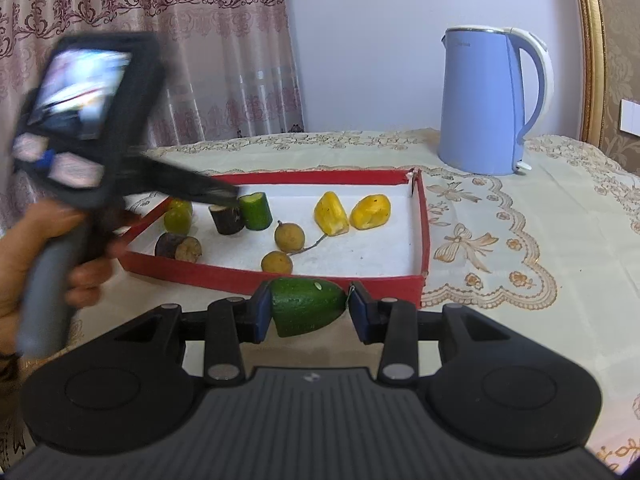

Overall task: Organize fruits
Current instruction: 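Carry the dark cylinder into the tray and open the left gripper while the right holds the green fruit, then lower the green fruit into the tray corner and open the right gripper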

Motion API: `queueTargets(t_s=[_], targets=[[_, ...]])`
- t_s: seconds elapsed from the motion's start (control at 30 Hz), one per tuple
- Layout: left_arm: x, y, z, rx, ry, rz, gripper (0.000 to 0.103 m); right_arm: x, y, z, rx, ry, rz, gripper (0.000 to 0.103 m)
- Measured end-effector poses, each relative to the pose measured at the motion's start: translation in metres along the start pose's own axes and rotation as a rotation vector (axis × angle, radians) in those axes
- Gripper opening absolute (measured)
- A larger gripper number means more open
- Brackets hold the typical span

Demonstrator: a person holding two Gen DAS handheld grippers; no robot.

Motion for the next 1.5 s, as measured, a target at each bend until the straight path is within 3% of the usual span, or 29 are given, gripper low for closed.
queueTargets(t_s=[0.1, 0.27, 0.43, 1.3, 1.5], targets=[[0.014, 0.024, -0.032, 0.100, 0.016, -0.022, 0.075, -0.003, -0.005, 0.002, 0.005, 0.010, 0.005, 0.038], [0.029, 0.069, -0.052, 0.139, -0.037, -0.027, 0.079, -0.012, -0.017, 0.001, 0.032, 0.014, 0.008, 0.038], [0.033, 0.094, -0.052, 0.148, 0.028, -0.037, 0.079, -0.023, -0.030, -0.002, 0.070, 0.024, 0.010, 0.038], [0.019, 0.103, -0.052, 0.188, 0.075, -0.077, 0.079, -0.107, -0.079, 0.010, -0.001, 0.107, -0.026, 0.038], [0.018, 0.102, -0.051, 0.182, 0.070, -0.079, 0.084, -0.122, -0.080, 0.011, -0.011, 0.122, -0.039, 0.038]])
Point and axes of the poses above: each gripper's, at about its wrist camera, not at the fingertips, and x roughly against the way its jaws point, z to its right, y to its underside, the point moved 3 cm from there along -x, roughly the way its jaws point, and after that the axes turned 1 degree about -z, right-handed, at the moved point
